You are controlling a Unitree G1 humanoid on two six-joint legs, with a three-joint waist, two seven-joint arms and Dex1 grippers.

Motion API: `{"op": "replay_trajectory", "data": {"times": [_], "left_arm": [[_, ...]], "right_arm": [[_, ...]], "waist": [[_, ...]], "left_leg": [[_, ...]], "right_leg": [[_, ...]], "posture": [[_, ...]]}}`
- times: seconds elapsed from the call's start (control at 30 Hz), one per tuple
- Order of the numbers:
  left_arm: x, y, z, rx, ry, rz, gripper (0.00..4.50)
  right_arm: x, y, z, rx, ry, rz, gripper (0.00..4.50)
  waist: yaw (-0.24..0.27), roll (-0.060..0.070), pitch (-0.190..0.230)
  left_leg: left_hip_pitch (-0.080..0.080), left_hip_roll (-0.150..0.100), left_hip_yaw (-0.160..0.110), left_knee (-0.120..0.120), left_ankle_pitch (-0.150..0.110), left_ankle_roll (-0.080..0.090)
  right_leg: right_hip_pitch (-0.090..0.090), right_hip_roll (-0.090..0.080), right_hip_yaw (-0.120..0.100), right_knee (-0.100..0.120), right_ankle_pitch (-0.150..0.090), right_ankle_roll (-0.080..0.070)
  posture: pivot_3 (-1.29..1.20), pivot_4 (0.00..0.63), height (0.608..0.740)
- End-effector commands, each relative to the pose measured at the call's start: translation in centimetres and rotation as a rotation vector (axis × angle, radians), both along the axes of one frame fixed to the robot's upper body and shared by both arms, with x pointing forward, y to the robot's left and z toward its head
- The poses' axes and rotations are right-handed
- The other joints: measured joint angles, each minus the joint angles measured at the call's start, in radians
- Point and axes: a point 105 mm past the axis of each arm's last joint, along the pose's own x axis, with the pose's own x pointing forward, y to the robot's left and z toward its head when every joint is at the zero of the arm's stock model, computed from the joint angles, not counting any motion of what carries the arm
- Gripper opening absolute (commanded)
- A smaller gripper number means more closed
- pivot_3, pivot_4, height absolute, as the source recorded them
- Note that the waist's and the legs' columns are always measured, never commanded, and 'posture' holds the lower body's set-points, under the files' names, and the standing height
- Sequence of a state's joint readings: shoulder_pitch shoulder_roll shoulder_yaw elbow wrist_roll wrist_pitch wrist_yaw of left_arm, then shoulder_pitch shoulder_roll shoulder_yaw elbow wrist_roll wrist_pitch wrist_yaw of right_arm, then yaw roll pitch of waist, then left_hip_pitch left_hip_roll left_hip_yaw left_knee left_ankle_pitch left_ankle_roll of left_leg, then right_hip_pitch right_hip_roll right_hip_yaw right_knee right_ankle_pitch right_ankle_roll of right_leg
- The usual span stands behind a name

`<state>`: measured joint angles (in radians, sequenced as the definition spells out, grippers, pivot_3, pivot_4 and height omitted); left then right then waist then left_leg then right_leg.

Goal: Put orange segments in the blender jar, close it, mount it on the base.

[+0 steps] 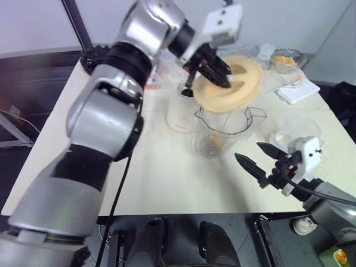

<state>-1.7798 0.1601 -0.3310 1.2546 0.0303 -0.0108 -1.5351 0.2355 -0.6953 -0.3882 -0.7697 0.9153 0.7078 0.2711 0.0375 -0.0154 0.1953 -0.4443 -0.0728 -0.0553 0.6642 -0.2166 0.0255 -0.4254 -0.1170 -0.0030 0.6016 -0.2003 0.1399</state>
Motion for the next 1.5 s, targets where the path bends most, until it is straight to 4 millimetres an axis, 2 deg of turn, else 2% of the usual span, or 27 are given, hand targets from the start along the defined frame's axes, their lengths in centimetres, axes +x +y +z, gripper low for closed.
{"op": "replay_trajectory", "data": {"times": [0.03,0.13,0.43,0.57,0.8,0.87,1.0,1.2,1.3,1.5], "left_arm": [[0.0,-1.1,-0.8,0.045,-0.028,0.013,0.24],[0.2,-1.8,-2.3,0.1,-0.032,0.027,0.24],[0.9,-2.8,-4.3,0.152,-0.101,0.063,0.24],[0.5,-3.2,-5.8,0.189,-0.051,0.052,0.24],[-0.5,-2.8,-7.1,0.247,0.056,-0.006,0.24],[-0.9,-2.6,-7.4,0.263,0.072,-0.043,0.24],[-0.2,-2.9,-8.3,0.287,0.028,0.012,0.24],[0.6,-3.4,-8.5,0.252,-0.006,0.082,0.24],[1.0,-3.5,-8.7,0.233,-0.014,0.115,0.24],[1.3,-3.1,-9.2,0.233,-0.013,0.136,0.24]], "right_arm": [[-0.7,0.3,1.8,-0.021,-0.084,-0.002,4.5],[-1.1,0.5,2.1,-0.026,-0.1,-0.023,4.5],[-1.6,0.4,2.1,-0.016,-0.11,-0.076,4.5],[-1.5,0.5,2.0,-0.014,-0.115,-0.091,4.5],[-0.7,-0.2,1.1,-0.068,-0.117,-0.147,4.5],[0.0,-0.5,0.6,-0.097,-0.119,-0.176,4.5],[2.8,-2.0,-1.6,-0.264,-0.141,-0.278,4.5],[5.5,-1.6,-3.1,-0.274,-0.186,-0.316,4.5],[7.5,-2.0,-3.4,-0.277,-0.233,-0.374,4.5],[10.0,-2.3,-3.1,-0.23,-0.299,-0.419,4.5]], "waist": [[0.001,0.0,0.0],[0.002,0.0,0.0],[0.002,0.001,-0.001],[0.002,0.001,-0.001],[0.003,0.002,-0.002],[0.002,0.002,-0.002],[0.004,0.002,-0.003],[0.001,0.003,-0.003],[-0.001,0.003,-0.004],[-0.006,0.003,-0.004]], "left_leg": [[0.0,0.0,0.0,0.0,0.0,0.0],[0.0,0.0,0.0,0.0,0.0,0.0],[0.001,0.0,0.0,0.001,0.0,0.0],[0.001,0.0,0.0,0.001,0.0,0.0],[0.002,0.0,0.0,0.001,0.0,0.0],[0.002,0.0,0.0,0.001,0.0,0.0],[0.002,0.0,0.0,0.002,0.0,0.0],[0.003,-0.001,0.0,0.002,0.0,0.0],[0.005,-0.001,0.0,0.002,0.0,0.0],[0.018,0.0,-0.002,0.0,0.0,-0.001]], "right_leg": [[0.0,0.0,0.0,0.0,0.0,0.0],[0.001,0.0,0.0,0.0,0.0,0.0],[0.001,0.0,0.0,0.0,0.0,0.0],[0.002,-0.001,0.0,-0.001,0.0,0.0],[0.004,0.0,0.0,-0.001,0.0,-0.001],[0.004,-0.001,0.0,-0.002,0.0,-0.001],[0.004,0.0,0.0,-0.002,0.0,-0.001],[0.005,0.0,0.0,-0.001,0.0,-0.001],[0.007,0.0,0.0,-0.001,0.0,0.0],[0.02,0.001,-0.001,-0.004,-0.004,0.0]], "posture": [[0.0,0.15,0.74],[0.0,0.15,0.74],[0.0,0.15,0.74],[0.0,0.15,0.74],[0.0,0.15,0.74],[0.0,0.15,0.74],[0.0,0.15,0.74],[0.0,0.15,0.74],[0.0,0.15,0.74],[0.0,0.15,0.74]]}}
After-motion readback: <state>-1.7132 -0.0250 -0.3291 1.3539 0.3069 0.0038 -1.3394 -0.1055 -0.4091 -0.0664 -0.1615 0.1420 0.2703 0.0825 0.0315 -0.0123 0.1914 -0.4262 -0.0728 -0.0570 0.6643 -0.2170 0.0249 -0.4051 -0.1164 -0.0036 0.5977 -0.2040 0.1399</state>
